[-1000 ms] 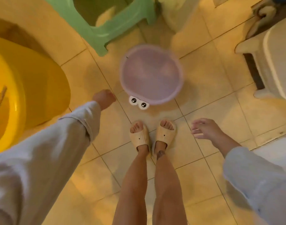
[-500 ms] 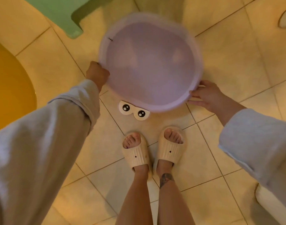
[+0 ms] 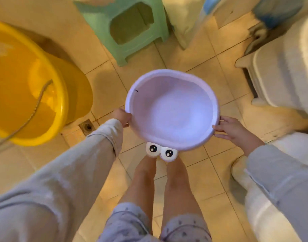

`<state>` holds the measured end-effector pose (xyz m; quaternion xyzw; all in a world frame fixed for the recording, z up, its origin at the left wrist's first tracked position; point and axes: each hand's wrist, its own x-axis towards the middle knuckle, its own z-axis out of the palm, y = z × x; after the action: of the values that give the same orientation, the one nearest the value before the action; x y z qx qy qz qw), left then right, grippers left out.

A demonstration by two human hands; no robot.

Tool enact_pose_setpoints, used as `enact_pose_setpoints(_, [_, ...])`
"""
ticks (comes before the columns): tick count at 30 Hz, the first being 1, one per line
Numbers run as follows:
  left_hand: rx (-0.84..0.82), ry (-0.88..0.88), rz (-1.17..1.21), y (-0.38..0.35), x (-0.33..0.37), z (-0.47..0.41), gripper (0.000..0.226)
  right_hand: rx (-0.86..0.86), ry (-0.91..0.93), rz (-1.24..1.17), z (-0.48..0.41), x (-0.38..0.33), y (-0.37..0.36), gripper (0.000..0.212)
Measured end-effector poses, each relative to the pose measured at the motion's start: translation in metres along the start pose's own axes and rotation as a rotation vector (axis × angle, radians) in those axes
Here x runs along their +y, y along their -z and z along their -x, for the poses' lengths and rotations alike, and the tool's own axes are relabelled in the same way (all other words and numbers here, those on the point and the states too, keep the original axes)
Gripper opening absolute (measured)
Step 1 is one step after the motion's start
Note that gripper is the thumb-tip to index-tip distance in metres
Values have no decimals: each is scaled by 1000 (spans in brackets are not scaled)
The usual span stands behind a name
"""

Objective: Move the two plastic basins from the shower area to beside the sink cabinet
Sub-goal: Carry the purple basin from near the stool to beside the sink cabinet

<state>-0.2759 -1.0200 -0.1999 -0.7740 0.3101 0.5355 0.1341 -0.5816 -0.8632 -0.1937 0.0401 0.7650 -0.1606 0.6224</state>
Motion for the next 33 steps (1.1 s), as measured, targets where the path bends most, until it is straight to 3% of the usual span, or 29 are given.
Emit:
enact_pose_setpoints(3, [-45,-30,132,12,-1,72,13,61,44,-32,78,5,27,43])
enact_pose_setpoints(6, [-87,-65,268,23,-6,127,26,115,92,-94,141,16,47,37])
enact_pose_setpoints(8, [-94,-101,323,30,-7,157,14,133,120,-154,173,25,54,35])
enact_pose_setpoints(11, [-76,-176,316,37,1,189,8,138,162,-233,205,40,62,33])
enact_pose_setpoints(19, [-98,-305,288,48,29,224,20,144,260,-489,235,64,60,25])
enact_pose_setpoints(27, [-270,-448,97,39,59,236,16,275,262,-736,254,108,41,29])
enact_pose_setpoints(33, [-447,-512,-202,25,77,242,18,422,250,-992,281,172,-8,30])
